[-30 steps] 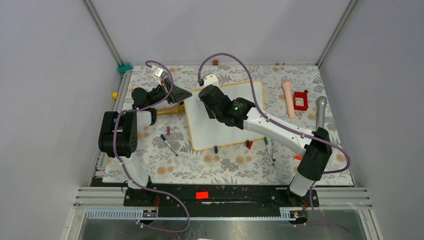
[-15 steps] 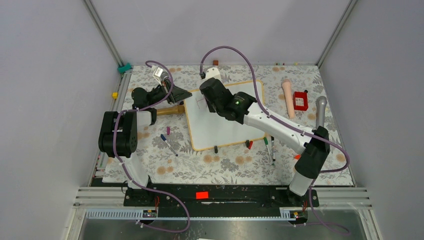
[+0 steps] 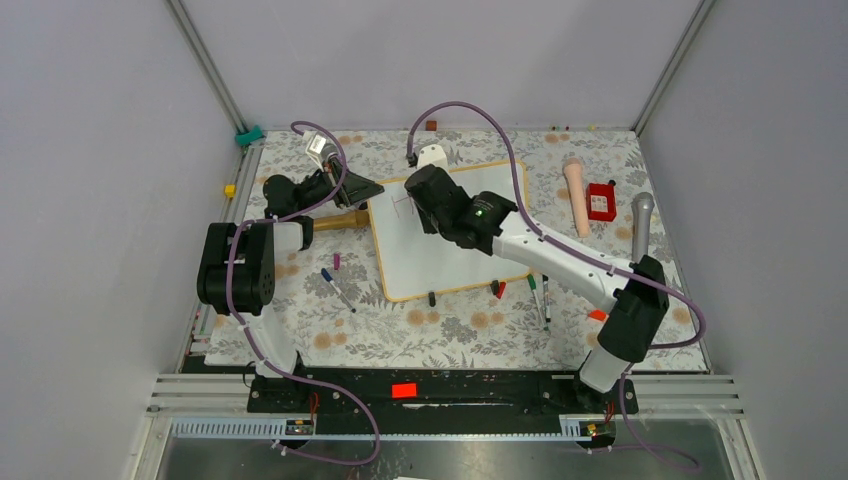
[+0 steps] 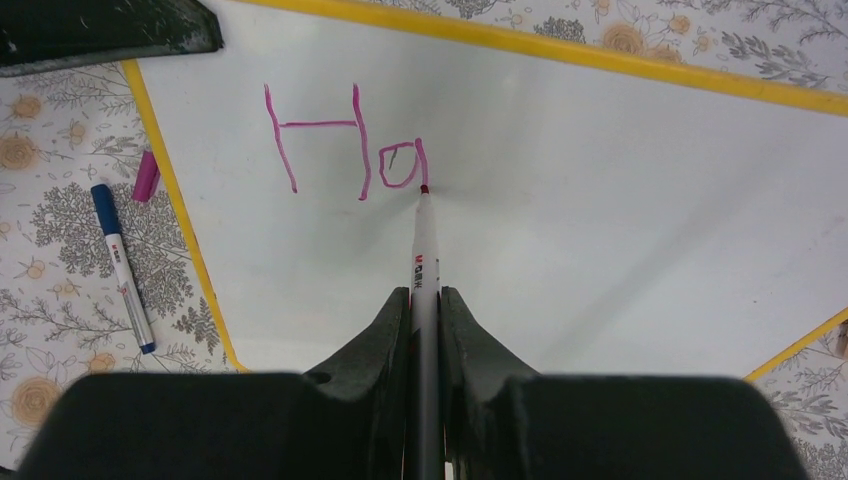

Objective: Write a sentence on the whiteboard
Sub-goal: Write a sentence with the whiteboard marker.

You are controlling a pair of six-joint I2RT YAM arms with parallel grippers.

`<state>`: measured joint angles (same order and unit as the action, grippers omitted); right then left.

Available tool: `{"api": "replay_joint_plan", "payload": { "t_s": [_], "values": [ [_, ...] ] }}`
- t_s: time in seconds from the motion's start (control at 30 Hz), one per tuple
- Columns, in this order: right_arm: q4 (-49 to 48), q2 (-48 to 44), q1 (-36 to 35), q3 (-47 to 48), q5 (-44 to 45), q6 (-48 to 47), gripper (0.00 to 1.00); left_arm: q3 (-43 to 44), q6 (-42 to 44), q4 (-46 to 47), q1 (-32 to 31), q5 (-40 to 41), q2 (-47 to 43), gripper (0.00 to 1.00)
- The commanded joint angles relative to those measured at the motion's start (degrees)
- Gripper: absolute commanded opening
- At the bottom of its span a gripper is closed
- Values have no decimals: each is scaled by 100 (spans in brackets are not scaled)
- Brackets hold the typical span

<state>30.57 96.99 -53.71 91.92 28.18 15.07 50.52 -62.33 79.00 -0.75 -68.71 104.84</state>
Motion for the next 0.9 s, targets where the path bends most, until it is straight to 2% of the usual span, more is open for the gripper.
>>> {"api": "replay_joint_plan", "payload": {
  "t_s": [0.0,0.27,0.5,0.87],
  "values": [
    [37,-106,115,-242,36,137,0,127,124,501,-75,-244,-230,0],
    [20,-227,133,68,-86,-22,0,116,133,502,-74,-230,-229,0],
    [-692,-670,184,-407,-337,-384,0,121,124,498,-78,-227,-243,0],
    [-617,-385,247,-113,-229,-435,0,110,126,501,-74,-226,-252,0]
  ]
}}
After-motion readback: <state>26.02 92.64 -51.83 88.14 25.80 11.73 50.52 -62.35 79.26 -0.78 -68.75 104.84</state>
